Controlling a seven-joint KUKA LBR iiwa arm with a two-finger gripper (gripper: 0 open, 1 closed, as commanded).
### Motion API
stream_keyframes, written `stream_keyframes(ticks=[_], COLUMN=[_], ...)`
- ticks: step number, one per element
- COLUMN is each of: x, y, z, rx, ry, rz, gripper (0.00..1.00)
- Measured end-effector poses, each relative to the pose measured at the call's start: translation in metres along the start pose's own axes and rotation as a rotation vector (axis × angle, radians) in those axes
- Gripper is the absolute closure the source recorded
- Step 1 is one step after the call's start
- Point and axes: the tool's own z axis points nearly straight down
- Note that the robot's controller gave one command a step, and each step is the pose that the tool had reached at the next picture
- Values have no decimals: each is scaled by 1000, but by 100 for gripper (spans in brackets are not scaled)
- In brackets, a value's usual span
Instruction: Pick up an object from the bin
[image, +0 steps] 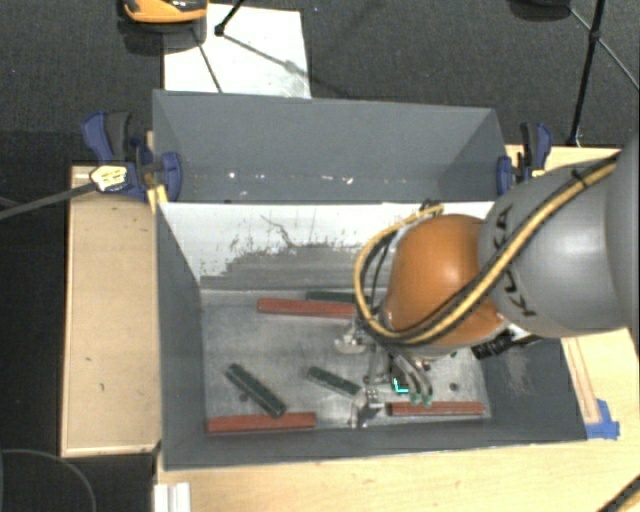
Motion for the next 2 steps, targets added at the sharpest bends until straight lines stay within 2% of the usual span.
stream_keyframes(ticks=[1,2], x=[-2,-17], y=[0,-10], z=[-3,57], rx=[-1,-2], ry=[-8,-16], rz=[3,-31], gripper=[0,100])
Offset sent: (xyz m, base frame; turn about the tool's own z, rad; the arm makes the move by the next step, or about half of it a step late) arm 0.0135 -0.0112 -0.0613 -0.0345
